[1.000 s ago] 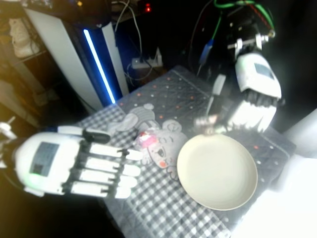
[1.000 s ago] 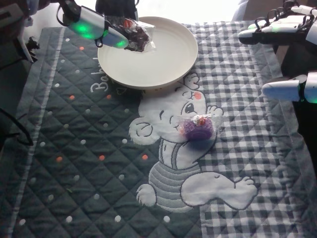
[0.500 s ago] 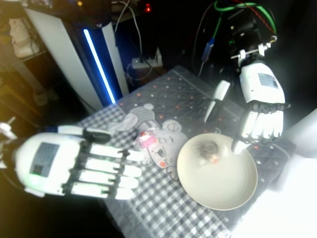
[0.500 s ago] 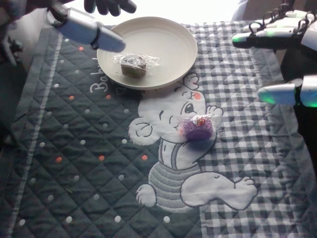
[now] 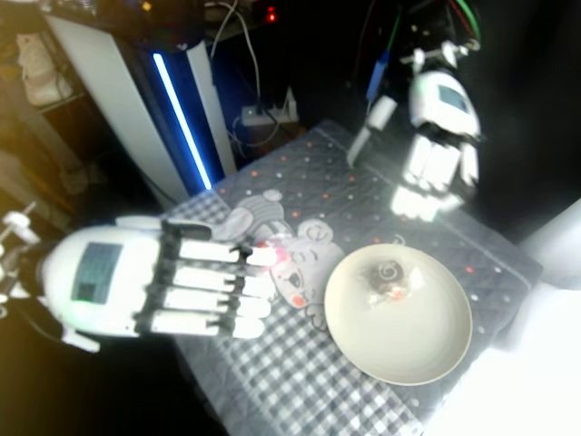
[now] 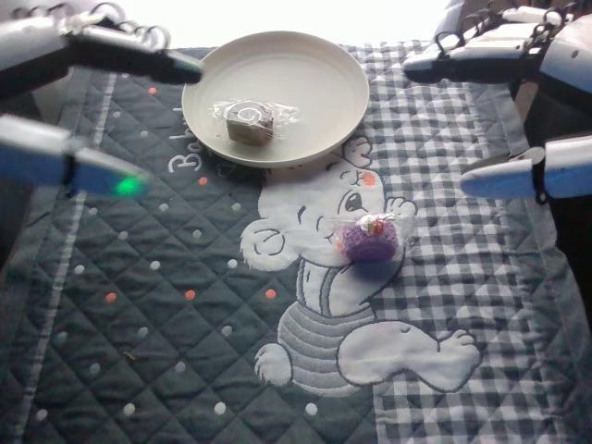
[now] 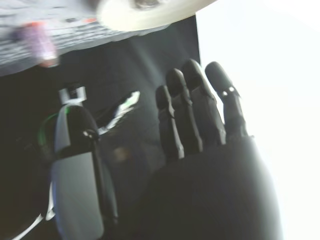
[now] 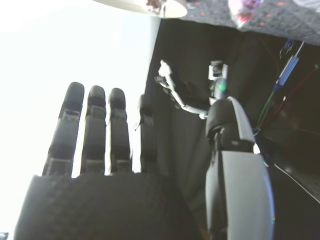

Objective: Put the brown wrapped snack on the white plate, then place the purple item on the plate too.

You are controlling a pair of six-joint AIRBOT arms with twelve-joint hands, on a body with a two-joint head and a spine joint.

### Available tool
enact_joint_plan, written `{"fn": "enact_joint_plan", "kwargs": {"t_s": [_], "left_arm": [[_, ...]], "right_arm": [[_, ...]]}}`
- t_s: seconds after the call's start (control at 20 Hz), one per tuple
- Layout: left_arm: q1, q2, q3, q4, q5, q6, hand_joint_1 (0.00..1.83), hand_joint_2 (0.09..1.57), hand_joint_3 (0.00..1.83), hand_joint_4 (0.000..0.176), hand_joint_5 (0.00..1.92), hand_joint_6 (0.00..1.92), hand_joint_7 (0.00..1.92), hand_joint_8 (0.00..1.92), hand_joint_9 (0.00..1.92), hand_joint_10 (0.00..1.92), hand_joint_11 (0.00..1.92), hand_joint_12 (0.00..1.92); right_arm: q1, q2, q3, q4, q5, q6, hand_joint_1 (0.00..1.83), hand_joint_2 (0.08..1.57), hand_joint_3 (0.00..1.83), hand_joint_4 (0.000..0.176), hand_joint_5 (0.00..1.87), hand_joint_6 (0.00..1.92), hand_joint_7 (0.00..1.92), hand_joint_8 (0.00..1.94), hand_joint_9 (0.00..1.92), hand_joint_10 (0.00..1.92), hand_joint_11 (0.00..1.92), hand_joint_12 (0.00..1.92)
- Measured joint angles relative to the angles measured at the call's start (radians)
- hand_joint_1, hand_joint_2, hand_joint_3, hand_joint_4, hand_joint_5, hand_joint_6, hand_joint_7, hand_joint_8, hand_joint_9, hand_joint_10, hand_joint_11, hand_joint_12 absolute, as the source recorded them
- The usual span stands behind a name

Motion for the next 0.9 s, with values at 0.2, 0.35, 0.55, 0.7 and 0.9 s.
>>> {"fn": "enact_joint_plan", "kwargs": {"t_s": [0.2, 0.35, 0.55, 0.7, 0.9], "left_arm": [[0.128, 0.035, -0.036, -0.146, -0.076, 0.037, 0.72, 0.88, 0.00, 0.045, 0.50, 0.00, 0.58, 0.00, 0.50, 0.00, 0.06, 1.08], [0.158, 0.022, -0.036, -0.194, -0.101, 0.037, 0.76, 0.88, 0.00, 0.010, 0.51, 0.00, 0.58, 0.00, 0.51, 0.00, 0.06, 1.14], [0.174, 0.020, -0.038, -0.227, -0.124, 0.038, 0.75, 0.89, 0.00, 0.002, 0.52, 0.00, 0.59, 0.00, 0.55, 0.00, 0.10, 0.99], [0.193, 0.019, -0.037, -0.248, -0.134, 0.038, 0.71, 0.90, 0.00, 0.016, 0.52, 0.00, 0.59, 0.00, 0.54, 0.00, 0.13, 0.99], [0.293, 0.034, -0.059, -0.319, -0.193, 0.038, 0.73, 0.89, 0.00, 0.057, 0.51, 0.00, 0.58, 0.00, 0.51, 0.00, 0.07, 1.05]], "right_arm": [[0.013, -0.047, 0.003, -0.026, 0.003, 0.005, 0.66, 0.96, 0.00, 0.113, 0.42, 0.00, 0.48, 0.01, 0.50, 0.02, 0.17, 0.90], [0.024, -0.081, 0.018, -0.074, -0.026, 0.032, 0.69, 0.93, 0.00, 0.111, 0.46, 0.00, 0.49, 0.00, 0.52, 0.00, 0.08, 1.01], [0.027, -0.100, 0.028, -0.110, -0.076, 0.053, 0.73, 0.93, 0.00, 0.100, 0.45, 0.00, 0.49, 0.01, 0.55, 0.01, 0.13, 1.17], [0.122, -0.140, 0.033, -0.248, -0.169, 0.060, 0.86, 0.85, 0.00, 0.082, 0.50, 0.00, 0.59, 0.01, 0.64, 0.03, 0.11, 1.08], [0.214, -0.234, 0.042, -0.383, -0.209, 0.070, 0.84, 0.86, 0.00, 0.030, 0.56, 0.00, 0.66, 0.02, 0.71, 0.05, 0.22, 1.05]]}}
